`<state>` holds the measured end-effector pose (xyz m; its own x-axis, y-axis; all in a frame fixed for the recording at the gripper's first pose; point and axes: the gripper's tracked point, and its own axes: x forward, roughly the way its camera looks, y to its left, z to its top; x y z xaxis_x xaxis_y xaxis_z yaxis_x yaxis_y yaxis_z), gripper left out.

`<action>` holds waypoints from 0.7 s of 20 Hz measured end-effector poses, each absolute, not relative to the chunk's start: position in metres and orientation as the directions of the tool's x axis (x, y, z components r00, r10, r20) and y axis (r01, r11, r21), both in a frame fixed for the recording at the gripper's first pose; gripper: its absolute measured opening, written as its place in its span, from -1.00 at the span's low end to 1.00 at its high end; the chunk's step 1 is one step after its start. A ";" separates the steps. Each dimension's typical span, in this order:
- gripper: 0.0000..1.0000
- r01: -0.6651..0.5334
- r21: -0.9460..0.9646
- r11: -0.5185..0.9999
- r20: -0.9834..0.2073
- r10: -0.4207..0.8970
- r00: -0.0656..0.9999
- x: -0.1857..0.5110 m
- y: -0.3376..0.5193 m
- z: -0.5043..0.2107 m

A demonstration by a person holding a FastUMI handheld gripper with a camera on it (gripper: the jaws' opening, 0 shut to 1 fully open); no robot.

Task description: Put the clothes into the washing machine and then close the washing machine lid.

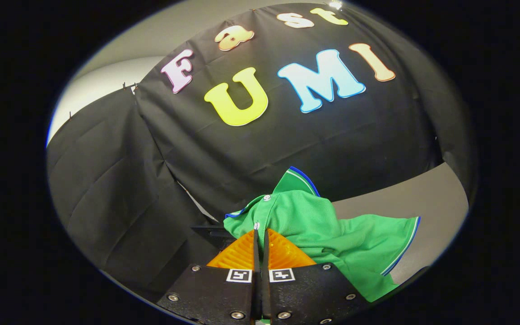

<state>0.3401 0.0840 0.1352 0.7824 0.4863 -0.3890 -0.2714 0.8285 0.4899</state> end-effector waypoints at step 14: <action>-1.00 -0.360 0.497 0.790 -0.402 0.577 0.711 0.317 0.199 0.116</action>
<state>0.3171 0.1992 0.1160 0.7108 0.5773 -0.4019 -0.3603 0.7895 0.4969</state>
